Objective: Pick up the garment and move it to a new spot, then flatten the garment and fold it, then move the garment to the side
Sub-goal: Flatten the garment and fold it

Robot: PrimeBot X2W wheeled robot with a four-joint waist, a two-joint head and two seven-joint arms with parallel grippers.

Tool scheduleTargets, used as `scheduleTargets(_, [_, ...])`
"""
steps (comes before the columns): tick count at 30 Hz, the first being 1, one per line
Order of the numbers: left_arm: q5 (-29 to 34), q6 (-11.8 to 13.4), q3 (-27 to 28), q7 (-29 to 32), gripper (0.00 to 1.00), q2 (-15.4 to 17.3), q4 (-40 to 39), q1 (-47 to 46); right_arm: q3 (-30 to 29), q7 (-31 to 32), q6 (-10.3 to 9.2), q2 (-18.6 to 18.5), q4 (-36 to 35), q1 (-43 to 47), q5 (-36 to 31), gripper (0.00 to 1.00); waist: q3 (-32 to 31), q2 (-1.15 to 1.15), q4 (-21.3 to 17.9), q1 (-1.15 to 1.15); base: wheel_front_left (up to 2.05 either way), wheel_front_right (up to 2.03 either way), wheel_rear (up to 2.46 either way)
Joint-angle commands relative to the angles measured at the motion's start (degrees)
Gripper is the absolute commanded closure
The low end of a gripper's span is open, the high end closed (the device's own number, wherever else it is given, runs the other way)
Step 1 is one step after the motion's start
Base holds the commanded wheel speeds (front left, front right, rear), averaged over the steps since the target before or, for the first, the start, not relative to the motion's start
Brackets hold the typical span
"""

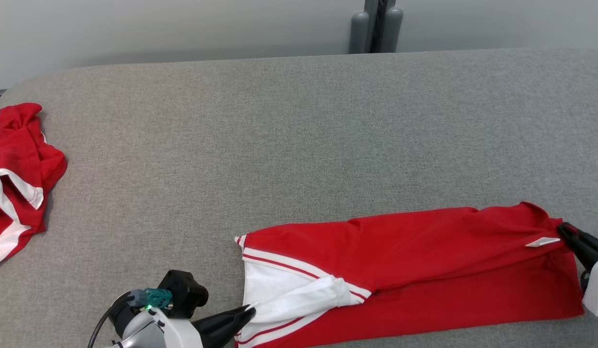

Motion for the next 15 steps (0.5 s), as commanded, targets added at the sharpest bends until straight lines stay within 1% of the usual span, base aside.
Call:
scheduleTargets(1, [0.4, 0.2, 0.0, -0.2, 1.00, 0.1, 0.4, 0.0, 0.4, 0.7, -0.02, -0.6, -0.7, 0.9, 0.8, 0.71, -0.3, 0.00, -0.2, 0.00, 0.00, 0.00, 0.00])
scheduleTargets(2, [0.6, 0.2, -0.2, -0.3, 1.00, 0.0, 0.6, 0.1, 0.9, 1.5, -0.02, -1.0, -1.4, 1.2, 1.2, 0.14, -0.4, 0.00, -0.2, 0.00, 0.00, 0.00, 0.00])
scheduleTargets(3, [0.7, 0.3, -0.3, -0.3, 1.00, -0.1, 0.9, 0.3, 1.2, 2.7, -0.02, -1.3, -1.9, 1.8, 2.2, 0.00, -0.6, 0.00, -0.3, 0.00, 0.00, 0.00, 0.00])
scheduleTargets(5, [1.0, 0.6, -0.6, -0.1, 1.00, -0.1, 1.3, 0.5, 2.0, 4.8, -0.02, -2.2, -3.6, 2.3, 3.2, 0.00, -1.0, 0.00, -0.4, 0.00, 0.00, 0.00, 0.00])
scheduleTargets(6, [1.2, 0.9, -0.6, -0.1, 0.96, -0.1, 1.5, 0.6, 2.1, 5.7, -0.02, -2.8, -4.4, 2.5, 4.0, 0.00, -1.2, 0.00, -0.4, 0.00, 0.00, 0.00, 0.00])
scheduleTargets(7, [1.5, 1.4, -0.6, -0.3, 0.33, -0.1, 1.8, 0.6, 2.0, 6.7, -0.02, -3.4, -4.9, 2.8, 5.0, 0.00, -1.3, 0.00, -0.5, 0.00, 0.00, 0.00, 0.00])
scheduleTargets(8, [1.8, 1.7, -0.7, -0.2, 0.00, -0.2, 1.9, 0.8, 1.8, 7.5, -0.02, -4.0, -5.6, 3.1, 5.8, 0.00, -1.5, 0.00, -0.6, 0.00, 0.00, 0.00, 0.00])
scheduleTargets(10, [2.1, 2.1, -0.9, -0.3, 0.00, -0.2, 2.1, 0.8, 0.6, 8.1, -0.02, -5.1, -5.9, 2.9, 6.8, 0.00, -1.8, 0.00, -0.8, 0.00, 0.00, 0.00, 0.00])
scheduleTargets(13, [1.3, 2.5, -0.3, -0.8, 0.00, -0.5, 1.7, 0.9, -1.4, 7.9, -0.02, -5.4, -5.6, 2.3, 7.6, 0.00, -2.1, 0.00, -0.9, 0.00, 0.00, 0.00, 0.00])
scheduleTargets(15, [0.5, 3.1, 0.9, -1.9, 0.00, -0.8, 1.2, 0.8, -3.3, 6.9, -0.02, -5.4, -4.7, 1.9, 7.0, 0.00, -2.2, 0.00, -0.9, 0.00, 0.00, 0.00, 0.00])
